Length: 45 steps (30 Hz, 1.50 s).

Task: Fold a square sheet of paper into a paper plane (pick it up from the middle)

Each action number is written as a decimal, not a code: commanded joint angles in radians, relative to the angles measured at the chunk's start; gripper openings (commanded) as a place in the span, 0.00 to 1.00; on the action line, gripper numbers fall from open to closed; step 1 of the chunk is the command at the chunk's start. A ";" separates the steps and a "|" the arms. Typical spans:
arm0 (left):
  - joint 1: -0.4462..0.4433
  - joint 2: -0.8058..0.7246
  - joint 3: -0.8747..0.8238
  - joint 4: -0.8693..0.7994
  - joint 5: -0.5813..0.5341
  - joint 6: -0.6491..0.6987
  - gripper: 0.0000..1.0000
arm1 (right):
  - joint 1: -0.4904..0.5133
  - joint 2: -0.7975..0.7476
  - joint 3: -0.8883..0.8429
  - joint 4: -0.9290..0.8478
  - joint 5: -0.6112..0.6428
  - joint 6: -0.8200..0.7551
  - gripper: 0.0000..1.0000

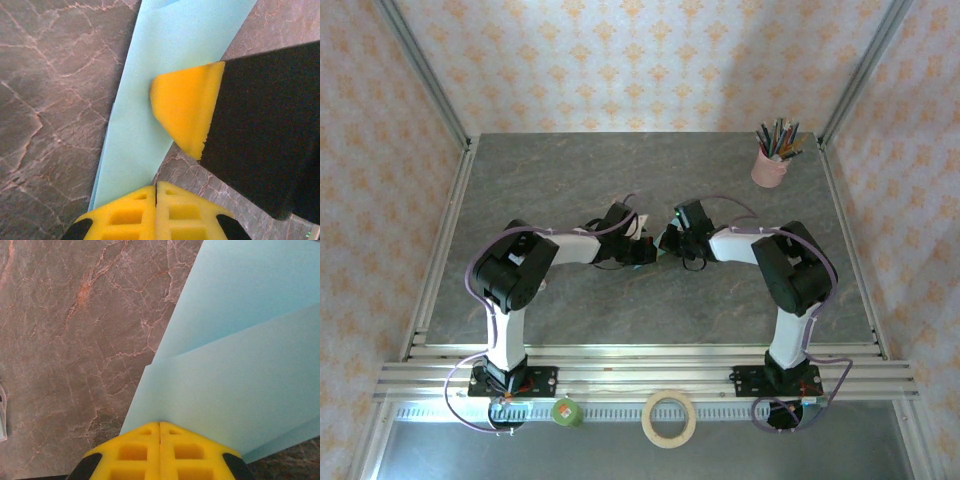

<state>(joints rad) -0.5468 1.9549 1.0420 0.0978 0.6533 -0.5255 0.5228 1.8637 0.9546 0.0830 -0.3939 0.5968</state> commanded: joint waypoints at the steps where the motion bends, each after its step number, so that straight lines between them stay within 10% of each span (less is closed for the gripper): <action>1: 0.024 0.009 -0.050 0.012 0.025 -0.016 0.06 | -0.004 0.082 -0.042 -0.174 0.086 -0.029 0.04; 28: 0.086 -0.321 -0.229 -0.030 0.098 0.012 0.06 | -0.002 0.016 -0.051 -0.162 -0.037 -0.227 0.03; 45: 0.034 -0.092 -0.094 0.138 0.128 -0.132 0.06 | -0.003 0.029 -0.043 -0.127 -0.058 -0.197 0.03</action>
<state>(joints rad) -0.5098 1.8423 0.9142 0.2012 0.7780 -0.6403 0.5201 1.8530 0.9463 0.0723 -0.4641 0.3992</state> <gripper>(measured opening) 0.065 0.040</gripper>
